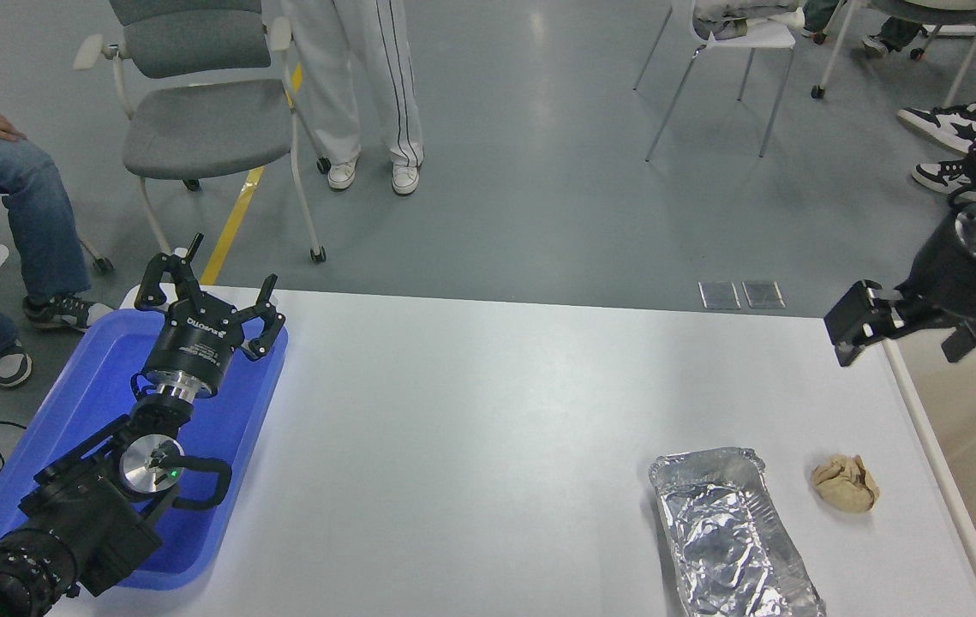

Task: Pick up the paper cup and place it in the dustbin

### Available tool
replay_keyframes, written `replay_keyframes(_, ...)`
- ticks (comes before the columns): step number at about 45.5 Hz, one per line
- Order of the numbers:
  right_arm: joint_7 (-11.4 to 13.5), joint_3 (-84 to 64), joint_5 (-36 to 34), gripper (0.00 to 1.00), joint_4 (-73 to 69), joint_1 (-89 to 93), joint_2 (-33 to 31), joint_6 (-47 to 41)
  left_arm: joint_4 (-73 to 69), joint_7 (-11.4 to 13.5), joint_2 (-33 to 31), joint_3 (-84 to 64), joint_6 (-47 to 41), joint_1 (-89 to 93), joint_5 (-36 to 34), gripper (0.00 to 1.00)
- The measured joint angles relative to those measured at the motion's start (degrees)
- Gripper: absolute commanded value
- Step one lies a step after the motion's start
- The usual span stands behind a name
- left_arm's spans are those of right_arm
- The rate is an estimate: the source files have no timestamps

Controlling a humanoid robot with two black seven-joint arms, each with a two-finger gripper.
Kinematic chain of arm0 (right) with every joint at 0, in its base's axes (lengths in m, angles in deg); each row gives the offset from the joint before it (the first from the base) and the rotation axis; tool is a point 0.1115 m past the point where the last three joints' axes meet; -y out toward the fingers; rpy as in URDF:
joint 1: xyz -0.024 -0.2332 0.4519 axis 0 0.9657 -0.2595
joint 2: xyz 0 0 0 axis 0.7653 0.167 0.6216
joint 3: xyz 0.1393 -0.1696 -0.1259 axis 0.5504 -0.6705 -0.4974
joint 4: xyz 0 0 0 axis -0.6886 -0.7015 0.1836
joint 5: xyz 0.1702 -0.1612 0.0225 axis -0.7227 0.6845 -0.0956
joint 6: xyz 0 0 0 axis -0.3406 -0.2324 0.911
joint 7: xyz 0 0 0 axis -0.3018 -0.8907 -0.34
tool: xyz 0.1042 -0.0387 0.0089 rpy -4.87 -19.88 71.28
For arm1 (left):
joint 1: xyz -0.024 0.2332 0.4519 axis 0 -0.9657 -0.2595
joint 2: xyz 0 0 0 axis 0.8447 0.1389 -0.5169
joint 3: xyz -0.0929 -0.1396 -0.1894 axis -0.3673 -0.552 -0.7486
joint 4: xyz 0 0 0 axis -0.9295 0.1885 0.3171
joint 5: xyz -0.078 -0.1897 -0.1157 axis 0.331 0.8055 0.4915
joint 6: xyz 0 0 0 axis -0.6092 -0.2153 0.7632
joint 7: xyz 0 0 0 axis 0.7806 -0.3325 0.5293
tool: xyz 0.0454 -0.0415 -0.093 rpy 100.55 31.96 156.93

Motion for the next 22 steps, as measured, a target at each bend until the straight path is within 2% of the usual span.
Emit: replay_keyframes(22, 0.0, 2.3, -1.0, 1.0, -0.2, -1.9, 2.4, -0.1, 0.0, 0.0, 0.0, 0.0, 0.0, 0.1, 0.0, 1.0)
